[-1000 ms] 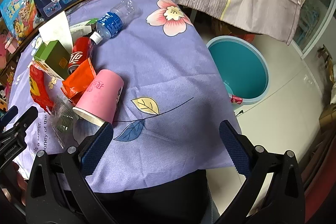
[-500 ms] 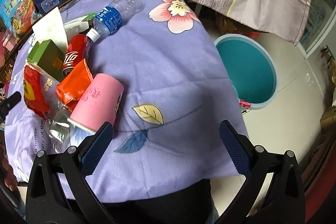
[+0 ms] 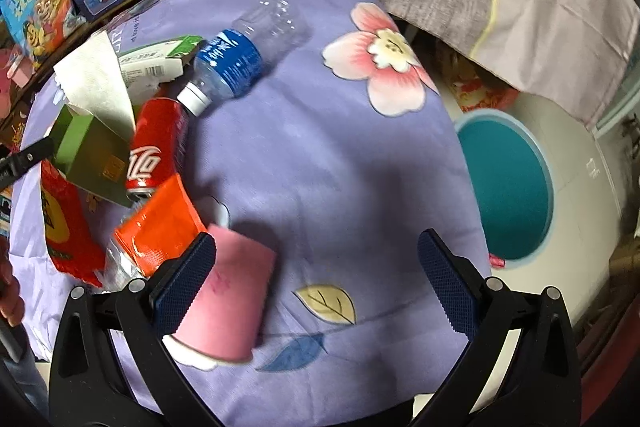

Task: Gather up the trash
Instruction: 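Grasp the red Coca-Cola can with the right tool while the left tool grasps the green snack box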

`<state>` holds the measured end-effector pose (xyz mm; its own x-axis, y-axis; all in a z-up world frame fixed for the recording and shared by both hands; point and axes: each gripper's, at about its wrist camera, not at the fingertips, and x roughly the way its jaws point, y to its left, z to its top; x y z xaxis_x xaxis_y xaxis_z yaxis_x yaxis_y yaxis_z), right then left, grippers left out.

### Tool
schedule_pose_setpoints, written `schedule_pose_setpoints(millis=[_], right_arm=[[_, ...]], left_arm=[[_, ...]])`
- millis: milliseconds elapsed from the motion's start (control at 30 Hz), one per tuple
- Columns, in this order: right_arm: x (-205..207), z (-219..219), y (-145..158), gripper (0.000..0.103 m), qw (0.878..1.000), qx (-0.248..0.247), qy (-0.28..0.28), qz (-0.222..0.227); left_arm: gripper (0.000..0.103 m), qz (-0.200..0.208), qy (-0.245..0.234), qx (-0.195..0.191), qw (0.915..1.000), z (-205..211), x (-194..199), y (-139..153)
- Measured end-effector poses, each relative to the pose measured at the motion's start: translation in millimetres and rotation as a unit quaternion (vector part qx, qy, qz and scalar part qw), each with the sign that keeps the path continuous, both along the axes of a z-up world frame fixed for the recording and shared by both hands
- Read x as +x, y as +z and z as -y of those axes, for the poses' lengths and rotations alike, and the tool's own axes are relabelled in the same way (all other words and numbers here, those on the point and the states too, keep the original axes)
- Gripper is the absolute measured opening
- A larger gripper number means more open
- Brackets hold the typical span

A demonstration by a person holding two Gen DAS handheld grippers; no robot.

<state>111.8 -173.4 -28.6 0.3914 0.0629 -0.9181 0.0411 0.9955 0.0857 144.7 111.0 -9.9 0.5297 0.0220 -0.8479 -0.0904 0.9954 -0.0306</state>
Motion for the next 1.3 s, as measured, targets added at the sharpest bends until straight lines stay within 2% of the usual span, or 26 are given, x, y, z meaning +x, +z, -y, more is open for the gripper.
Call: schedule_pose_setpoints(millis=[67,367,600,767,900,967,1033,1100,1133,1167,1267,1300], right_arm=[[6.7,-3.8,0.3,0.097,1.000,0.002,0.002,-0.003],[33.0,-41.7,-2.7,0.097,0.999,0.017,0.042,-0.024],[62.8,-88.7,-7.8,0.097,0.994,0.030,0.093,-0.039],[87.5,-107.9,-21.7,0.096,0.992,0.058,0.097,-0.059],[101.7,-117.4,-34.2,0.080,0.987,0.090,0.099,-0.087],[105.8,-124.2,-40.8,0.076,0.984,0.099,0.107,-0.098],[108.4,-129.2,-47.8,0.067,0.982,0.104,0.112,-0.110],[109.5,-131.7,-56.2,0.051,0.979,0.113,0.115,-0.122],[108.8,-132.4,-58.9,0.046,0.978,0.114,0.117,-0.126],[108.2,-132.4,-60.2,0.045,0.978,0.117,0.117,-0.124],[104.7,-133.1,-55.9,0.045,0.978,0.118,0.122,-0.118],[102.8,-132.3,-53.0,0.045,0.979,0.119,0.123,-0.114]], left_arm=[[0.100,-0.003,-0.001,0.017,0.9999,-1.1,1.0,-6.0],[0.100,-0.024,-0.029,0.011,0.9992,-17.9,-19.2,-33.3],[0.100,-0.027,-0.046,0.006,0.9986,-31.6,-27.2,-34.8],[0.100,-0.031,-0.054,0.000,0.9981,-42.4,-29.0,-38.7],[0.100,-0.032,-0.063,0.004,0.9975,-48.0,-29.1,-40.4],[0.100,-0.032,-0.073,0.010,0.9968,-48.1,-29.2,-40.7],[0.100,-0.033,-0.083,0.016,0.9959,-46.3,-29.0,-42.5],[0.099,-0.032,-0.097,0.025,0.9944,-42.0,-29.1,-45.0],[0.099,-0.033,-0.104,0.028,0.9936,-39.3,-29.1,-46.2],[0.098,-0.033,-0.114,0.031,0.9924,-35.3,-29.8,-47.9],[0.085,-0.035,-0.138,0.041,0.9890,-22.3,-31.3,-52.6],[0.072,-0.035,-0.143,0.043,0.9882,-18.9,-31.9,-54.1]])
